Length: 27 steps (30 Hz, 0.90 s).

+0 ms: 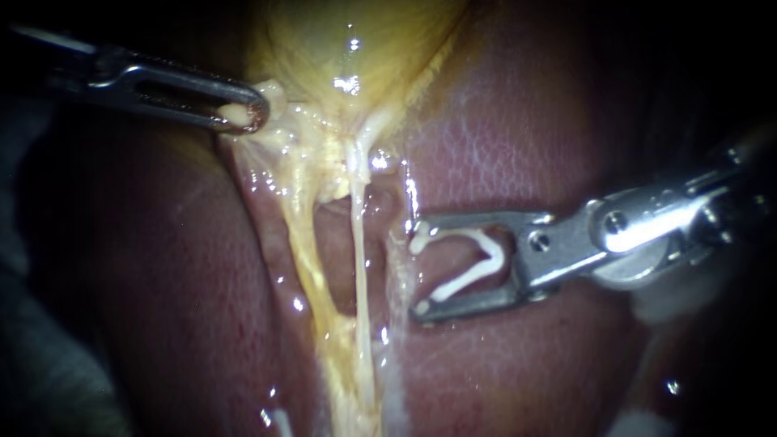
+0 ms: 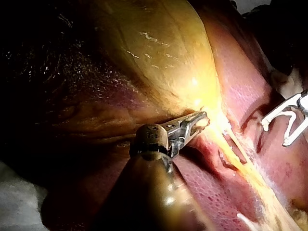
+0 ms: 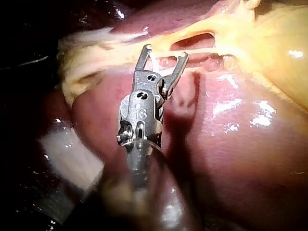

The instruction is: Clipping first clip left tube

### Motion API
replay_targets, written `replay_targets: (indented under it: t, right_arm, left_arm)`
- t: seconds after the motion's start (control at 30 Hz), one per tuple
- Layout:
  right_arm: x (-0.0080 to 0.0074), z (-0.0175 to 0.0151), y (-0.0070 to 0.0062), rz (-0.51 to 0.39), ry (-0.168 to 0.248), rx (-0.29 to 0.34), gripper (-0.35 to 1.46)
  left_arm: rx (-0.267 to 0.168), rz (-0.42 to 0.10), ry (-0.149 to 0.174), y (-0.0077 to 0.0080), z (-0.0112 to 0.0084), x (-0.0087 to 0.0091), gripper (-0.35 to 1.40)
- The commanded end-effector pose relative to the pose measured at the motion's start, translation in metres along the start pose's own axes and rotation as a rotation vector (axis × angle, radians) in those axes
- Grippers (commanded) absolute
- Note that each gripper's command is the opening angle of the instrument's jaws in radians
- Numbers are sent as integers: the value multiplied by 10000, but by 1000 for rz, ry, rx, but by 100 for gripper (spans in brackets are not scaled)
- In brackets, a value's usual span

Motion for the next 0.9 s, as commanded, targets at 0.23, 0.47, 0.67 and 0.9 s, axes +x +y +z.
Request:
replay_targets:
  t: [0.23,0.47,0.67,0.9]
  right_arm:
    - [-7,41,-1,91,14,19,50]
    - [-20,71,1,126,19,54,50]
    - [-38,83,7,158,22,71,50]
    - [-61,89,20,178,17,66,50]
  left_arm:
    - [0,-1,0,1,-1,1,-35]
    - [0,-1,0,1,0,1,-35]
    - [0,-1,0,2,0,1,-35]
    - [0,-1,0,2,0,1,-35]
